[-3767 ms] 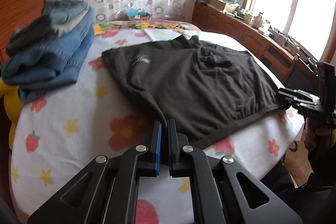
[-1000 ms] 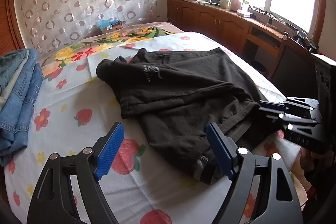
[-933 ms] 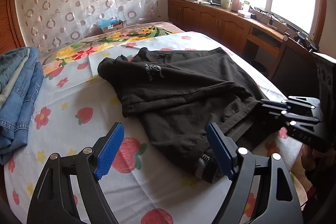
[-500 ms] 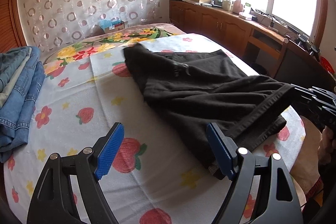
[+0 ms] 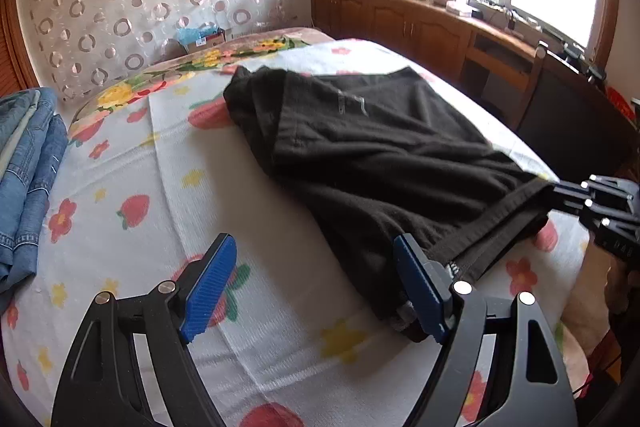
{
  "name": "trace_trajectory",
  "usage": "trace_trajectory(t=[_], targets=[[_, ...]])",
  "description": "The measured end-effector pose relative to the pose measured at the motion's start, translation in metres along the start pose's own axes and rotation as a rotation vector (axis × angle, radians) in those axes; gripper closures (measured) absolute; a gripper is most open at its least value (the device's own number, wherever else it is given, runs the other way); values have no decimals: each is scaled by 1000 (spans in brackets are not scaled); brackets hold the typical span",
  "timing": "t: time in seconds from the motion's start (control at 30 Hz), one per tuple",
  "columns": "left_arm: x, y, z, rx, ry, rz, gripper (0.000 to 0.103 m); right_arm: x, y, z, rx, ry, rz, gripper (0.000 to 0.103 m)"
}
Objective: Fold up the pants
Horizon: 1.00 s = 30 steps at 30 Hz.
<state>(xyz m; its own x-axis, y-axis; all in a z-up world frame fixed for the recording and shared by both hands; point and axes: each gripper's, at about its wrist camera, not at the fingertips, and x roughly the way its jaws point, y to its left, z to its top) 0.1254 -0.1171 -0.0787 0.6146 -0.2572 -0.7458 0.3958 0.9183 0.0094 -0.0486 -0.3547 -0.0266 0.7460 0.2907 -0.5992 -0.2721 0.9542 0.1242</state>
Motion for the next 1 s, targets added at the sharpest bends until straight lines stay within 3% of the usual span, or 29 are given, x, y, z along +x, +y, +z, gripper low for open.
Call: trace_trajectory(t=[0.3,0.43,0.5,0.73,0.83,0.9,1.0], targets=[[-18,7,-15,1,-21,-32,23,-15,-3,6,-1,-34,-19,73],[-23,6,-22,9,-12,-69,33,-18,-2,5,-3,-54,-32,72],[-21,1,-24,21,-7,-91,44,-17,0,6,-5,-59,-34,72],[-9,-6,-25,34,20,-120,55,-5,4,11,-23,-53,-15,72],[-5,-7,-22,27,17,-151,69,4,3,13,-21,-43,-8,72],[-7,-12,-21,35,0,-169,87,10,1,15,-15,-36,-6,72],[-15,-17,-23,54,-20,-170,98,17,-2,16,-3,-21,-9,72]])
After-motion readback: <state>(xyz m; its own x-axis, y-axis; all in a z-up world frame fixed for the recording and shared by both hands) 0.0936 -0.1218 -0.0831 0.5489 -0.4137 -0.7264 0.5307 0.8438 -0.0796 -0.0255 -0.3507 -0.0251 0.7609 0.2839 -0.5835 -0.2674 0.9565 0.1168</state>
